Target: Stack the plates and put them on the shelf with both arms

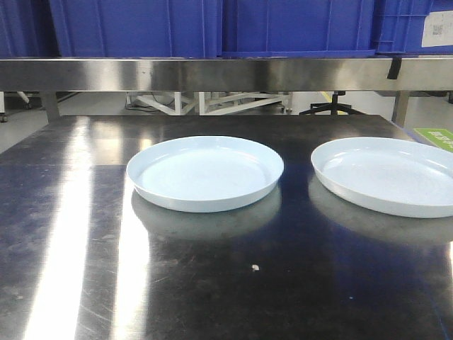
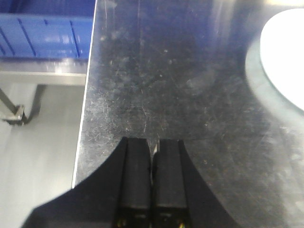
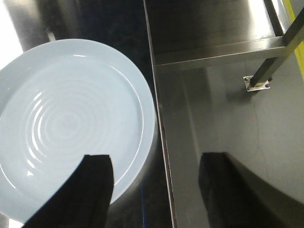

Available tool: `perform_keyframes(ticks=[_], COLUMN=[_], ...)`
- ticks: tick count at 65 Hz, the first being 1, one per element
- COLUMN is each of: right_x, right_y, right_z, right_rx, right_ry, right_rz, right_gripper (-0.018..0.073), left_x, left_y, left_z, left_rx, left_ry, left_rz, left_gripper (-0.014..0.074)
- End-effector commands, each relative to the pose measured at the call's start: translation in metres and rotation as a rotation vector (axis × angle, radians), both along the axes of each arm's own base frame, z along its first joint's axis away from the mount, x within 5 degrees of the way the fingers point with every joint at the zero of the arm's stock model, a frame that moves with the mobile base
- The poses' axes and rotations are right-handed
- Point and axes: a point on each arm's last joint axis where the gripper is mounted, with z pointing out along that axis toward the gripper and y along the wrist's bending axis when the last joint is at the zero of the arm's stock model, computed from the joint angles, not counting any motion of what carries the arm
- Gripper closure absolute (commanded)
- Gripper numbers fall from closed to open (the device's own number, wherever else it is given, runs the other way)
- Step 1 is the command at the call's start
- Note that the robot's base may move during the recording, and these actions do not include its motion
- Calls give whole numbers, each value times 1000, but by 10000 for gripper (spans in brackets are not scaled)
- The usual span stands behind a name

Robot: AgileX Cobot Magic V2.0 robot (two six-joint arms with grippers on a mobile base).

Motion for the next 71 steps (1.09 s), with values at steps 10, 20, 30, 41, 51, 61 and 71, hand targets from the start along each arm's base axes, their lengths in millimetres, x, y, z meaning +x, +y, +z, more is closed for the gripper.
perform_keyframes(ticks=[10,20,30,41,51,61,71], right_x=[5,4,1,1,2,4,10], right_y=[0,0,0,0,0,0,0], right_z=[18,17,14,13,15,17,9], right_rx=[-11,-11,-8,-7,-7,-8,-7], right_ry=[-97,-82,-39,-34,-52,-88,-58], right_rz=[7,6,2,1,3,7,7], right_gripper=[59,155,559,458,311,121,120], left_x=[0,0,0,0,0,0,0], left_y=[0,0,0,0,0,0,0], left_z=[16,15,16,16,16,16,16], left_rx=[-30,-30,-30,-30,-30,-30,-30], left_ry=[-108,-105,-109,-109,-109,-109,-109], left_rz=[10,10,10,10,10,10,10], left_gripper=[510,510,510,510,510,510,510])
